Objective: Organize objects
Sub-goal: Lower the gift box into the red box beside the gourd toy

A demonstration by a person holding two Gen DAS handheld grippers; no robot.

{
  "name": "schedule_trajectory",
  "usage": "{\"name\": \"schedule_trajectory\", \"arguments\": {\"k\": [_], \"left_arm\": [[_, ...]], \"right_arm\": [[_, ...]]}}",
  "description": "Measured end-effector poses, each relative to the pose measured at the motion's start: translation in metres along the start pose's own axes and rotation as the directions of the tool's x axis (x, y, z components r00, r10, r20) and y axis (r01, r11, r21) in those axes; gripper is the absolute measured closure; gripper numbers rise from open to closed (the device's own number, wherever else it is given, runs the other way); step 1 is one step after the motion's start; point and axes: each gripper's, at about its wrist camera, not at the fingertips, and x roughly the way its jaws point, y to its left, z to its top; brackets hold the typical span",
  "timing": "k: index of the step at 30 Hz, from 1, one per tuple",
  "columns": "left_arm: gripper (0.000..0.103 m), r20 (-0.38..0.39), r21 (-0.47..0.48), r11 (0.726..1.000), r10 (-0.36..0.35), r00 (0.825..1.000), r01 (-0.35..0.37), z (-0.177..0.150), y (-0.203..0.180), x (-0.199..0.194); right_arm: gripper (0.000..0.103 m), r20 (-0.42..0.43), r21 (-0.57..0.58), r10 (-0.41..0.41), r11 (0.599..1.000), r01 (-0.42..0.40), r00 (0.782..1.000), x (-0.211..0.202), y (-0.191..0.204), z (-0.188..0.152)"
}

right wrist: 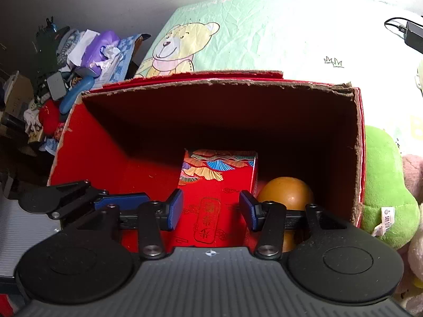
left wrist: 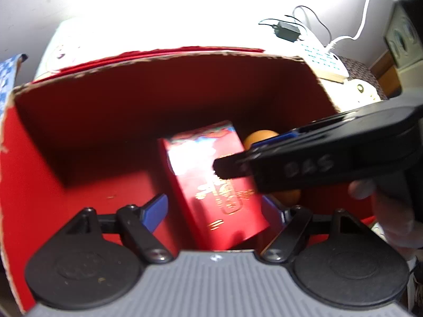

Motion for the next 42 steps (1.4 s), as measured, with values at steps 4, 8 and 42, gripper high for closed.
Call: {"name": "schedule_trajectory", "arguments": {"k": [4,8,42], "left_arm": [[0.025,0.020,-0.023,0.999,0.037,0.999,-0.037,-0.006,0.011,-0.010],[0.025,0.034,-0.032,0.996,0.080,0.996,-0.079,-0.009,0.018,-0.017],[0.016,0.108,-0.010,0.969,0.245,0.963,-0.246,-0.006,0.015,-0.025]], "right_arm": [[0.054,0.034,0.064,0.121,0.990,-0.123,0.992,-0.002,0.002,0.003],[0.054,0.017,0.101,0.201,0.974,-0.202,0.979,0.012,0.015,0.008],[0.059,0.103,0.103,0.146,0.982,-0.157,0.984,0.025,0.026,-0.008]]}}
